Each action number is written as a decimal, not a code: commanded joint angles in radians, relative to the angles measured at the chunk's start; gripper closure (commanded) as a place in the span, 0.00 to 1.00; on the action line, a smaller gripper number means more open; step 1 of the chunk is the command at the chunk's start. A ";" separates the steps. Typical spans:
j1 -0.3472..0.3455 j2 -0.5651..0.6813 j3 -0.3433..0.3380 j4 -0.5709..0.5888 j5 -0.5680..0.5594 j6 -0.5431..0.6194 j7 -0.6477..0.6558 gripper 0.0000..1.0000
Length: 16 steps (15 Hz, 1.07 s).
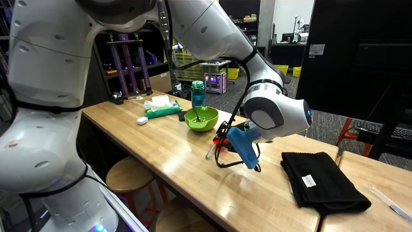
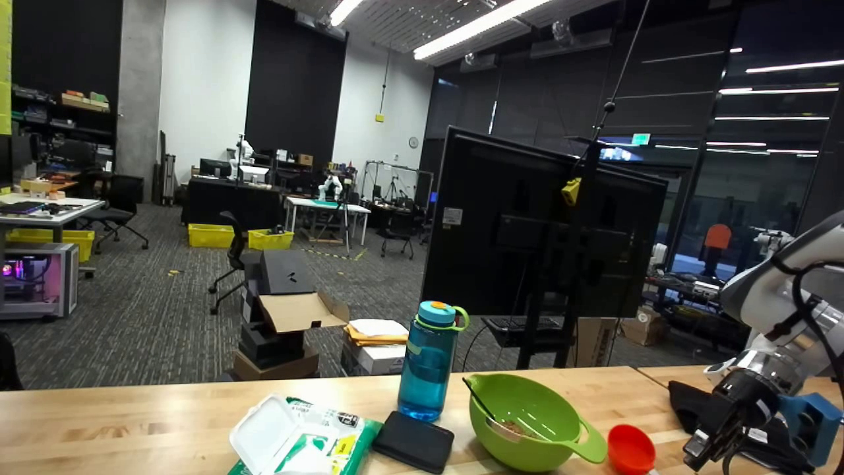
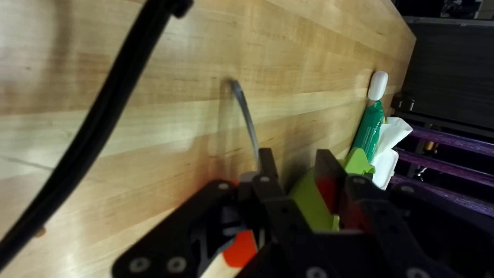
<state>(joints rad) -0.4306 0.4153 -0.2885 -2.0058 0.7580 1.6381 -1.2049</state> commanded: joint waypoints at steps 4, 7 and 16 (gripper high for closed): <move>0.052 -0.084 0.023 -0.024 -0.068 0.037 0.087 0.13; 0.110 -0.147 0.045 -0.039 -0.149 0.075 0.176 0.00; 0.234 -0.280 0.123 -0.034 -0.466 0.145 0.560 0.00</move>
<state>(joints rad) -0.2239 0.2022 -0.1810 -2.0023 0.3886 1.7592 -0.7619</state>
